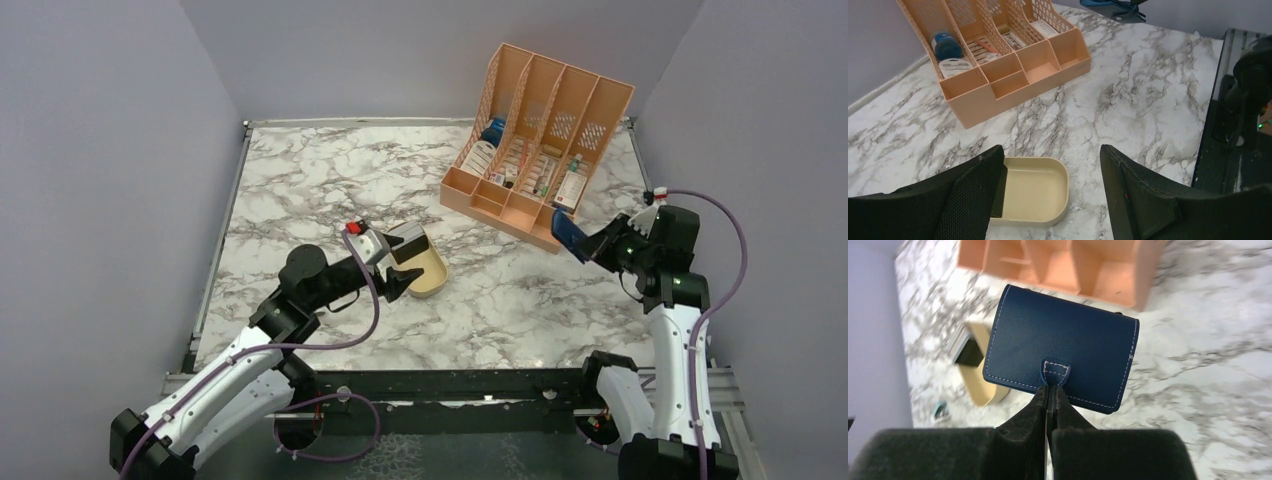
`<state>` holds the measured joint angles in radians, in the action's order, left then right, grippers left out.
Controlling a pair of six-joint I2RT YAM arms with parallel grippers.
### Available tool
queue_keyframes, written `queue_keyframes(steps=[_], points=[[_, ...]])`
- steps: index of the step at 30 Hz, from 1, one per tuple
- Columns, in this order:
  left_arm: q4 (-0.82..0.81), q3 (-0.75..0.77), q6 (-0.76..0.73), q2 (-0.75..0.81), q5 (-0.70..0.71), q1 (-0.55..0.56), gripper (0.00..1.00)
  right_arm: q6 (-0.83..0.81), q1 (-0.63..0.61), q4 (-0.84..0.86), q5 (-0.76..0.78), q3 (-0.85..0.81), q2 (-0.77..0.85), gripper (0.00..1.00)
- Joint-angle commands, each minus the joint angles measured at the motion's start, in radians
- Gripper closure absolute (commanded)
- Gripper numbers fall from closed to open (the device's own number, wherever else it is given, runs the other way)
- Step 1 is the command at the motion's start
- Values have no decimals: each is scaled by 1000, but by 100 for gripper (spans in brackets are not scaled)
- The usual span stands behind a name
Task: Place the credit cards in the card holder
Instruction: Adjust the card holder.
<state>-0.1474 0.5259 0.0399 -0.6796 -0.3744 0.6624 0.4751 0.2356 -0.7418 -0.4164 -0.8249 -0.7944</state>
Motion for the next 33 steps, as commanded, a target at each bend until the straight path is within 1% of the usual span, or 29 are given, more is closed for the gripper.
queue_keyframes(steps=[1, 5, 9, 12, 16, 20, 22, 28, 31, 33], points=[[-102, -5, -265, -10, -161, 5, 26, -30, -77, 4, -193, 10, -3, 99], [-98, 21, -376, -51, -228, 8, 24, -108, -192, -32, -212, -50, -93, 99], [-93, 26, -448, -108, -285, 14, 23, -121, -275, -16, -280, -92, -134, 99], [-93, 42, -442, -163, -300, 19, 21, -115, -322, 25, -329, -69, -139, 99], [-95, 55, -457, -241, -321, 26, 21, -94, -380, 93, -340, 6, -174, 99], [-98, 74, -469, -281, -323, 44, 21, -63, -484, 149, -350, 9, -234, 99], [-98, 82, -483, -296, -326, 61, 21, -43, -524, 184, -386, 9, -248, 99], [-99, 103, -498, -370, -348, 92, 21, -13, -582, 267, -512, 36, -278, 99], [-101, 103, -518, -394, -366, 107, 22, -12, -611, 292, -520, 51, -290, 99], [-101, 107, -516, -408, -377, 119, 24, 2, -619, 314, -527, 60, -296, 99]])
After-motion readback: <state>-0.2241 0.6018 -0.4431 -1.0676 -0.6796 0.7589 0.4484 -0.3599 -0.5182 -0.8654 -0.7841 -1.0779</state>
